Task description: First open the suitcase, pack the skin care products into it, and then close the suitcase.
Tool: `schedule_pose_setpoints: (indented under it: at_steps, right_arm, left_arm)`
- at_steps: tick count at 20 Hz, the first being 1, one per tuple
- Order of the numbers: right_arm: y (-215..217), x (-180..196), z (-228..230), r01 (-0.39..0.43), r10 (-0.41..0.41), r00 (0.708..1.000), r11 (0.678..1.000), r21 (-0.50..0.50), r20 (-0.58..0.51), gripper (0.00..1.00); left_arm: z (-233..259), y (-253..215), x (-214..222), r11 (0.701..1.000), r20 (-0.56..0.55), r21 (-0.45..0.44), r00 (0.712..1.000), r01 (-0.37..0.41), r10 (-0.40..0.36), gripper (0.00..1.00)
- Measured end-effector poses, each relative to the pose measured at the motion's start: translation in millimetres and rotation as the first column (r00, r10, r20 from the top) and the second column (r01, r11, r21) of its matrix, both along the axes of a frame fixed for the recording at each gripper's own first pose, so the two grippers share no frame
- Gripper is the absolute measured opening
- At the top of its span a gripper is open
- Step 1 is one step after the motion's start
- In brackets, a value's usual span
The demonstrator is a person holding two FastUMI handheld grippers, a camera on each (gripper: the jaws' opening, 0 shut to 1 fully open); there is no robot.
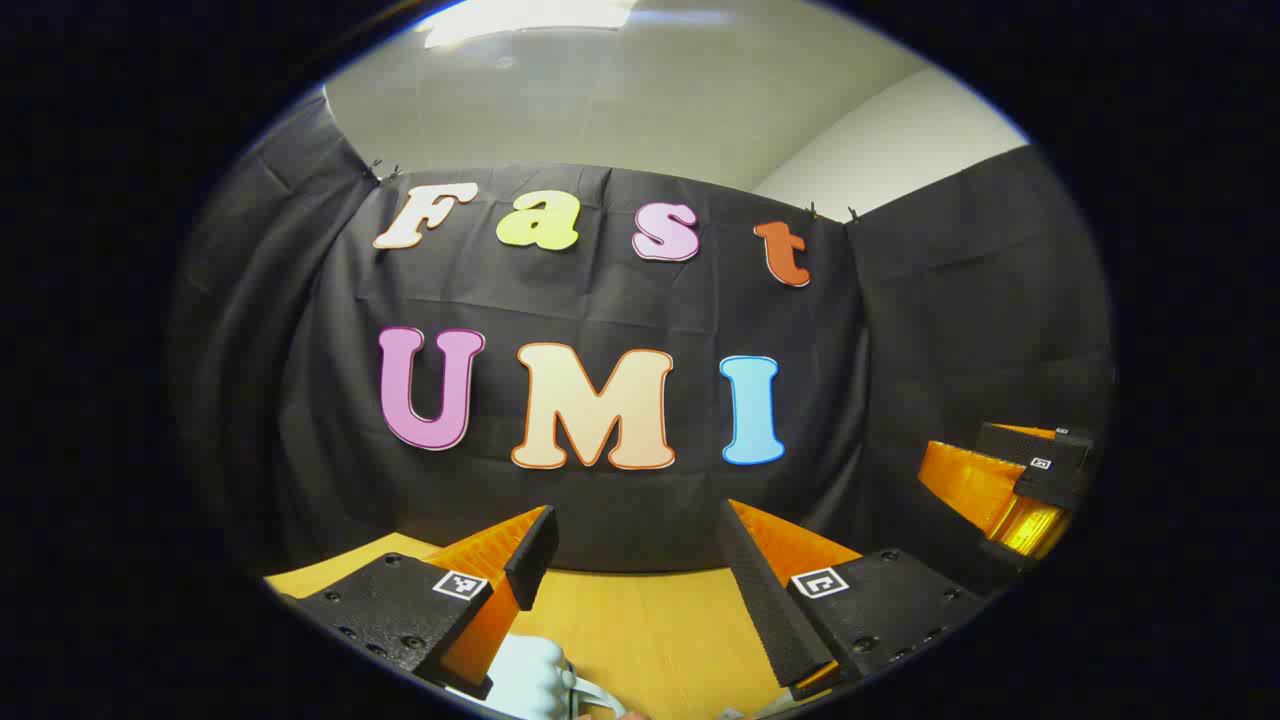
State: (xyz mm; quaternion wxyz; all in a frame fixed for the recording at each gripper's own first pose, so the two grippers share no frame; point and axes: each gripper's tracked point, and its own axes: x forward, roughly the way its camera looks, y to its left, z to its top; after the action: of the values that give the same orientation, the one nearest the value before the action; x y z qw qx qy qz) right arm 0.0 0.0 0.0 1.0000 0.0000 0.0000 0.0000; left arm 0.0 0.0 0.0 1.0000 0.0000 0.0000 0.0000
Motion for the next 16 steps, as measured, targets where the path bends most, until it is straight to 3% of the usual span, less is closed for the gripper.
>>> schedule_pose_setpoints:
  at_steps: [11, 16]
  right_arm:
    - [-17.9, 12.9, -15.3, -0.119, 0.119, 0.993, 0.992, 0.045, 0.006, 0.99]
    - [-32.6, 12.7, -18.9, -0.071, 0.070, 0.997, 0.997, 0.035, 0.016, 0.99]
  left_arm:
    - [-36.2, 7.5, -15.2, 0.982, -0.089, 0.084, 0.980, -0.168, 0.176, 0.94]
    - [-70.7, 4.8, -16.3, 0.988, -0.161, 0.088, 0.977, -0.129, 0.142, 0.94]
